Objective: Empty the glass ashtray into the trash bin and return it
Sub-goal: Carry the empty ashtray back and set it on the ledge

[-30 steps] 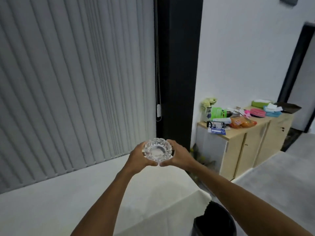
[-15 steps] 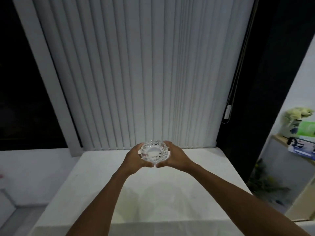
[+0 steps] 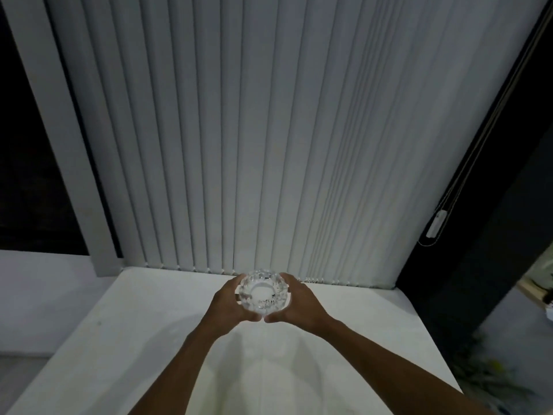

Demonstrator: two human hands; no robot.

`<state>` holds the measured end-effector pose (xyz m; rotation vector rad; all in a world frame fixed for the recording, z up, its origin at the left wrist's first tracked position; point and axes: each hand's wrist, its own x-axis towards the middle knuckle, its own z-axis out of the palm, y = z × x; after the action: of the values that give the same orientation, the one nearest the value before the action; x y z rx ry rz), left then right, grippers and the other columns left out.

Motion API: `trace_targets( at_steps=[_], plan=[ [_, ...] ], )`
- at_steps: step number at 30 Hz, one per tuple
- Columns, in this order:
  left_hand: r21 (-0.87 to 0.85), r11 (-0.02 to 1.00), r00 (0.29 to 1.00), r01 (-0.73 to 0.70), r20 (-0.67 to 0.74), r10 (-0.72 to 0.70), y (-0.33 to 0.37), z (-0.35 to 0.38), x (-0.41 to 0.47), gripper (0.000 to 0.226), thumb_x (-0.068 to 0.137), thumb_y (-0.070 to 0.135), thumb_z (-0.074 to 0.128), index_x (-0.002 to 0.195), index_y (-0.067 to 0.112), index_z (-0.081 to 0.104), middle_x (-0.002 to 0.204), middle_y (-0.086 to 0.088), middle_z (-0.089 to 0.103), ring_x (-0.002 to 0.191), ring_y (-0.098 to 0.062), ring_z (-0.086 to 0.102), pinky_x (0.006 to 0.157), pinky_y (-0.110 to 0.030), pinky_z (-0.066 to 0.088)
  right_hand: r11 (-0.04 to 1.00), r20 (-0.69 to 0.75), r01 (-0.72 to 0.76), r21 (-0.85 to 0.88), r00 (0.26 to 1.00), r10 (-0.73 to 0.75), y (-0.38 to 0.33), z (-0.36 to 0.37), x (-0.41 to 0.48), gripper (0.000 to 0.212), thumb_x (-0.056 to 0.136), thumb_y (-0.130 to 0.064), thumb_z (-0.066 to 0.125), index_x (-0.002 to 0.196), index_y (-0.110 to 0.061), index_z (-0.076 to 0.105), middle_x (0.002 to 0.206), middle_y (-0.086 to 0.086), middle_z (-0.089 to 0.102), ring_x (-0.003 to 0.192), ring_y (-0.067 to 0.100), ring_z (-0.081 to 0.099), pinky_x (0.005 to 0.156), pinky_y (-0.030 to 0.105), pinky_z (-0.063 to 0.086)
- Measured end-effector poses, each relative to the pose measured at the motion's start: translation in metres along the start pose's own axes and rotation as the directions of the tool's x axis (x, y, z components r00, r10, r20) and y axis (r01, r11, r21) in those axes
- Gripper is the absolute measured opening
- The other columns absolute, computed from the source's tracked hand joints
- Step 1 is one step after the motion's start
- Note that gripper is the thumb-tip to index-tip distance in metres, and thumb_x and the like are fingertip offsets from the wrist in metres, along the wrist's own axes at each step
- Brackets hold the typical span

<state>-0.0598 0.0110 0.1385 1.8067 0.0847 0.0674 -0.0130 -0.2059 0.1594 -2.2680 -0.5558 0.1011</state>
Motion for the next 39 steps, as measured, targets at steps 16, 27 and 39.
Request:
trace_targets(
  at_steps=[16,27,39],
  plan=[
    [-0.016,0.994,0.990,0.110,0.095,-0.108,-0.176,0.051,0.066,0.100,0.032,0.036,0.093,0.123,0.042,0.052,0.123,0.015,0.057,0.113,-0.028,0.066,0.089,-0.051,0.063,0.966,0.063,-0.231,-0.121,0.969,0.239,0.170,0.131,0.036,0.124,0.046,-0.069,0.092,0.151,-0.031,0.039,0.142,-0.017,0.056,0.127,0.015,0.056,0.104,0.042,0.052],
    [0.269,0.961,0.990,0.068,0.099,-0.098,-0.211,0.054,0.065,0.100,0.041,0.026,0.105,0.130,0.030,0.061,0.111,0.026,0.060,0.100,-0.003,0.059,0.081,-0.003,0.041,0.969,0.074,-0.210,-0.133,0.972,0.221,0.185,0.167,0.034,0.108,0.046,-0.071,0.093,0.139,-0.034,0.052,0.126,-0.020,0.065,0.110,0.004,0.063,0.090,0.029,0.059],
    [0.527,0.845,0.994,0.093,0.004,-0.111,-0.243,0.061,0.064,0.114,0.037,0.065,0.090,0.141,0.033,0.058,0.132,0.013,0.069,0.123,-0.019,0.064,0.099,-0.050,0.052,0.941,0.043,-0.205,-0.270,0.973,0.225,0.202,0.182,0.030,0.112,0.045,-0.081,0.085,0.141,-0.039,0.045,0.124,-0.024,0.065,0.117,0.014,0.060,0.094,0.040,0.056]
  ],
)
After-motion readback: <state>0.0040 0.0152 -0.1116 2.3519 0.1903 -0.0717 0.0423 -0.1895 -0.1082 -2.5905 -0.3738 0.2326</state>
